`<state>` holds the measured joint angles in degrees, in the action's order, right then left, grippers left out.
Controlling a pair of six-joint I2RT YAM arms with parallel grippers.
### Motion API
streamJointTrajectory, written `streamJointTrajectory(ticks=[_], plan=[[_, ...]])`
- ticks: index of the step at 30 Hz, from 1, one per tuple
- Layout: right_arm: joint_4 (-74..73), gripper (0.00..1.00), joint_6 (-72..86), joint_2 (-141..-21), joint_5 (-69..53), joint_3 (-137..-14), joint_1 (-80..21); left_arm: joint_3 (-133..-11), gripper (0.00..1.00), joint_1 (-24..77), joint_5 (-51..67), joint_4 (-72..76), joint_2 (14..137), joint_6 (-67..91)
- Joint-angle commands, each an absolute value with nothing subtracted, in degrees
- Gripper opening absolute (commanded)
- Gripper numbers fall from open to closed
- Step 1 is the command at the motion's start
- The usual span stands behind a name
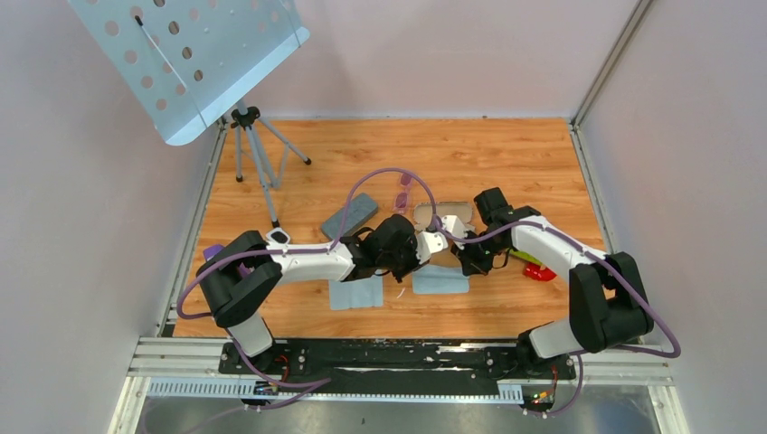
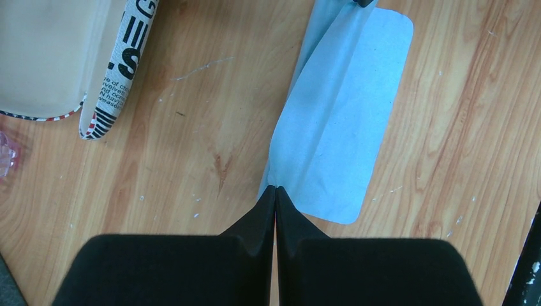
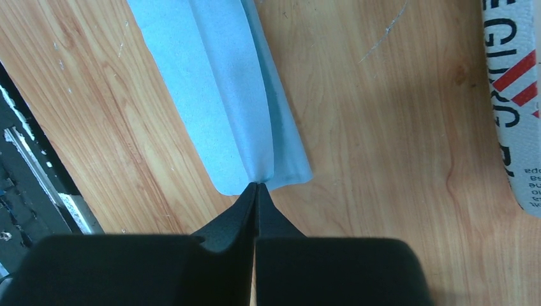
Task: Organize the sunglasses
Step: Fold the glasses cleaning cloth at the center of the board.
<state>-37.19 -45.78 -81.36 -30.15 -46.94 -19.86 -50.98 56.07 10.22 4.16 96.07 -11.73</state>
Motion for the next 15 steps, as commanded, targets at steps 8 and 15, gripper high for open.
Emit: streamJointTrajectory(ticks=[8,15], plan=[[-37.1,0.02,-48.2,-83.5,-32.6,-46.8,-22.9,-52.3,0.0,57.2,14.1,3.0,99.5,-13.1],[-37.1,0.02,-48.4,-84.0,-33.1,-46.5,-23.0,-53.0,0.0,57.2,14.3,1.5,100.2,-13.6]])
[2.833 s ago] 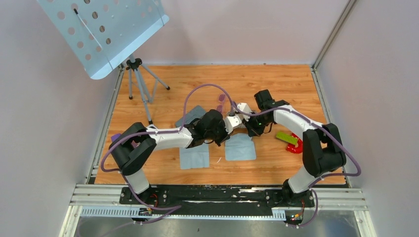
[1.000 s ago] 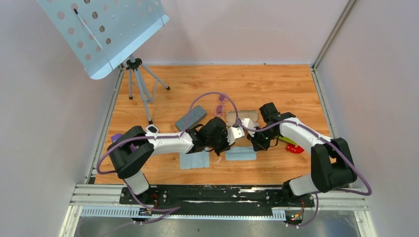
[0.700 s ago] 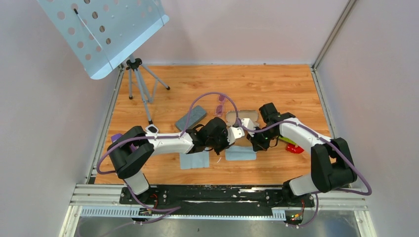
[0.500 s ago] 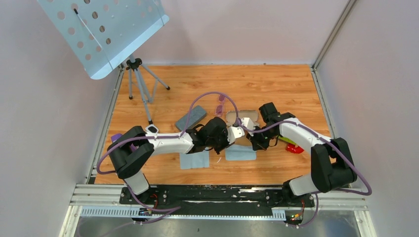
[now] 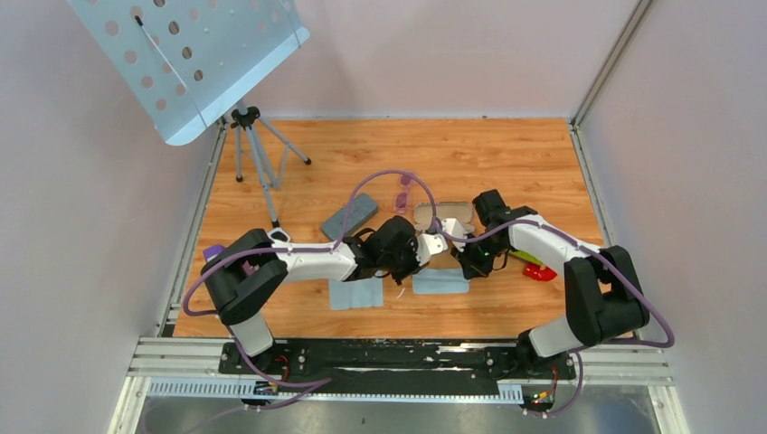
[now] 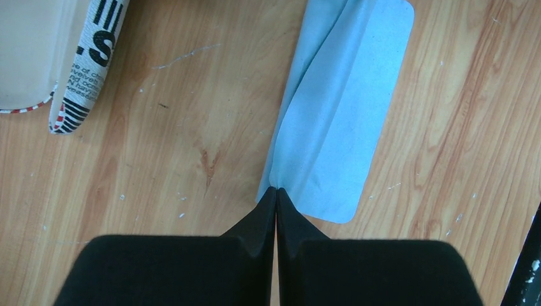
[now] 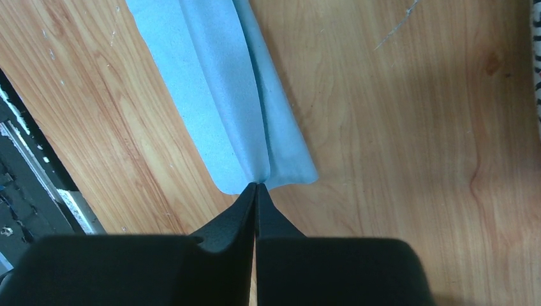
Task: Organize the sunglasses
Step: Fold the glasses cleaning cloth at the center of the board.
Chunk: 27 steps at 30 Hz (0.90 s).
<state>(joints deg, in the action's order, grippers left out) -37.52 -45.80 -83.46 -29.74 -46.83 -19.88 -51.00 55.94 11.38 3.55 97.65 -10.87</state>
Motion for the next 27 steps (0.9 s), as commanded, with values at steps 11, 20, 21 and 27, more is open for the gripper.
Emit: streamJointTrajectory(ticks=[11,20,21,27], plan=[[-37.0,0.04,-48.1,-84.5,-33.7,-46.6,-23.4,-54.1,0.01,57.2,16.0,-1.7,101.1,-14.5],[-40.1,0.18,-49.1,-81.7,-33.9,-46.5,-23.6,-55.4,0.26,57.3,19.0,-6.2,99.7,-13.7],[-40.6,0.19,-49.4,-81.1,-34.2,-46.4,-23.6,-55.4,0.27,57.3,19.5,-6.7,99.1,-13.6],[-43.7,0.27,-49.5,-78.3,-36.1,-46.6,-23.6,-55.5,0.29,57.3,19.6,-9.3,97.6,-13.9]])
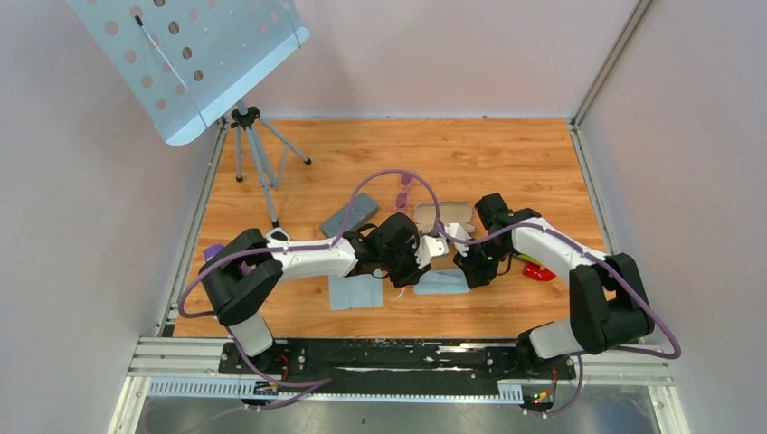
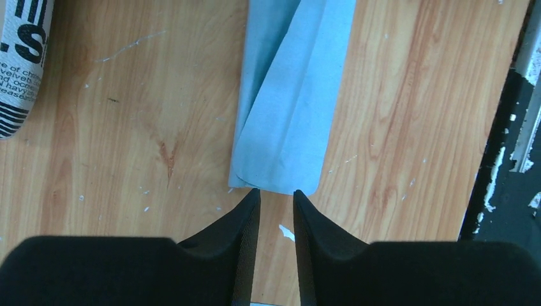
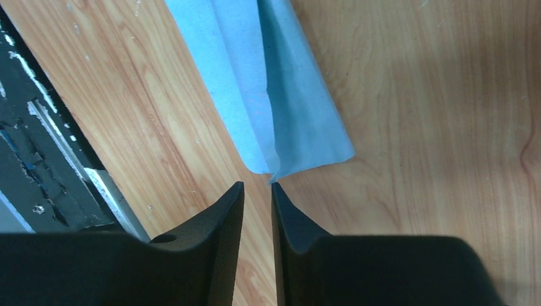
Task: Organize the sunglasses
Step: Fold the glasses cleaning cloth at the center of the board.
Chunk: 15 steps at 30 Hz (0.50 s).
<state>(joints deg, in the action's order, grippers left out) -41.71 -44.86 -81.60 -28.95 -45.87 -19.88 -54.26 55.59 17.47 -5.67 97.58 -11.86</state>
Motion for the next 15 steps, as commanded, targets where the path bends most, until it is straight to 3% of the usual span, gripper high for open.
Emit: streamJointTrajectory(ticks=[1,9,15], plan=[[-44.6,0.27,-49.7,-78.0,-36.8,-46.8,-23.6,-55.3,0.3,57.3,19.5,-9.7,97.1,-14.1],[-47.0,0.27,-50.9,-76.2,-39.2,-48.4,-23.4,-52.4,0.32,56.9,18.5,-11.8,90.3,-14.0],[-40.2,0.19,-45.2,-80.2,-34.6,-52.0,-22.6,-49.4,0.35,52.7,13.7,-6.8,85.2,-5.7]])
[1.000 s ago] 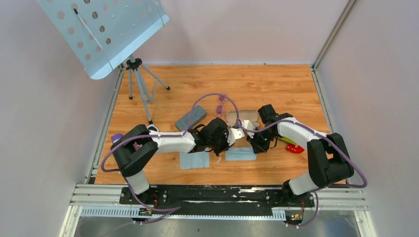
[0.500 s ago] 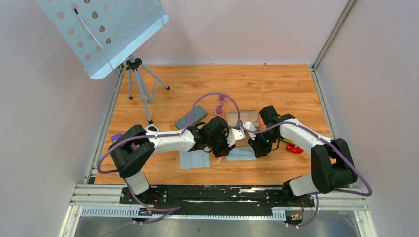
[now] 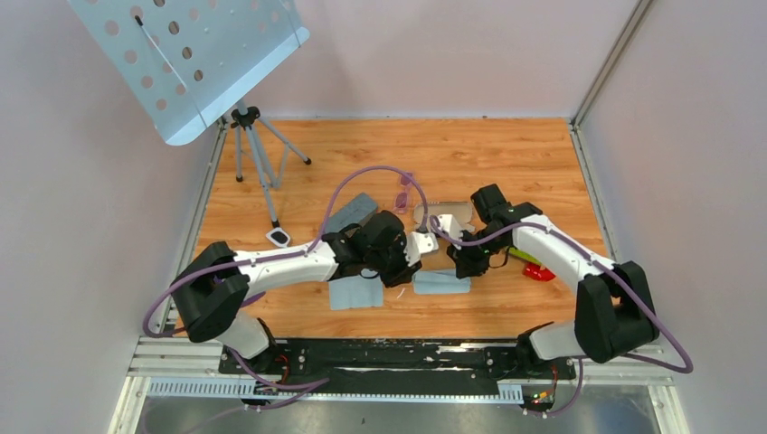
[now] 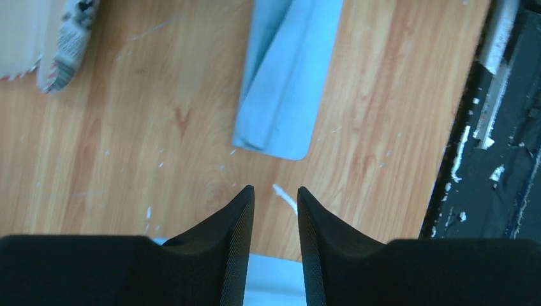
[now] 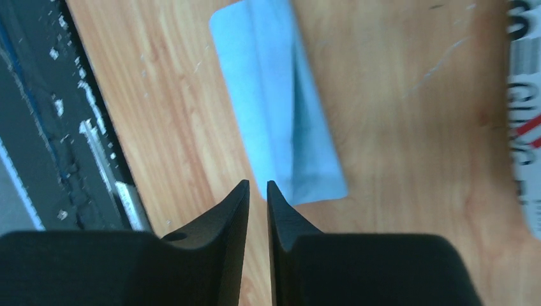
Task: Organize the sunglasses
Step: Fold the glasses cleaning cloth at the center of the board.
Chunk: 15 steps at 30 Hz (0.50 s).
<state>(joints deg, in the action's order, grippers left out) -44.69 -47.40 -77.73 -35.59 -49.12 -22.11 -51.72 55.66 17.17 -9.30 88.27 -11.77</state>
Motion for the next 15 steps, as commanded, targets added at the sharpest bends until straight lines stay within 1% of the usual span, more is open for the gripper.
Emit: streamJointTrajectory(ticks=[1,6,8,15], plan=[[-38.8,0.18,-44.4,-81.0,-33.4,-52.3,-22.7,-48.9,0.36,51.8,12.5,-5.4,84.6,-3.9],[-35.5,0.14,-42.6,-86.4,-28.7,-54.0,-22.7,-47.1,0.38,48.2,12.7,-0.4,82.7,4.1],[-34.9,0.13,-42.6,-87.5,-27.5,-53.9,-22.6,-46.2,0.38,47.7,13.5,1.5,82.6,5.5],[-33.4,0.12,-42.8,-89.4,-25.7,-52.5,-22.7,-45.8,0.38,47.6,10.1,1.3,83.1,6.9]])
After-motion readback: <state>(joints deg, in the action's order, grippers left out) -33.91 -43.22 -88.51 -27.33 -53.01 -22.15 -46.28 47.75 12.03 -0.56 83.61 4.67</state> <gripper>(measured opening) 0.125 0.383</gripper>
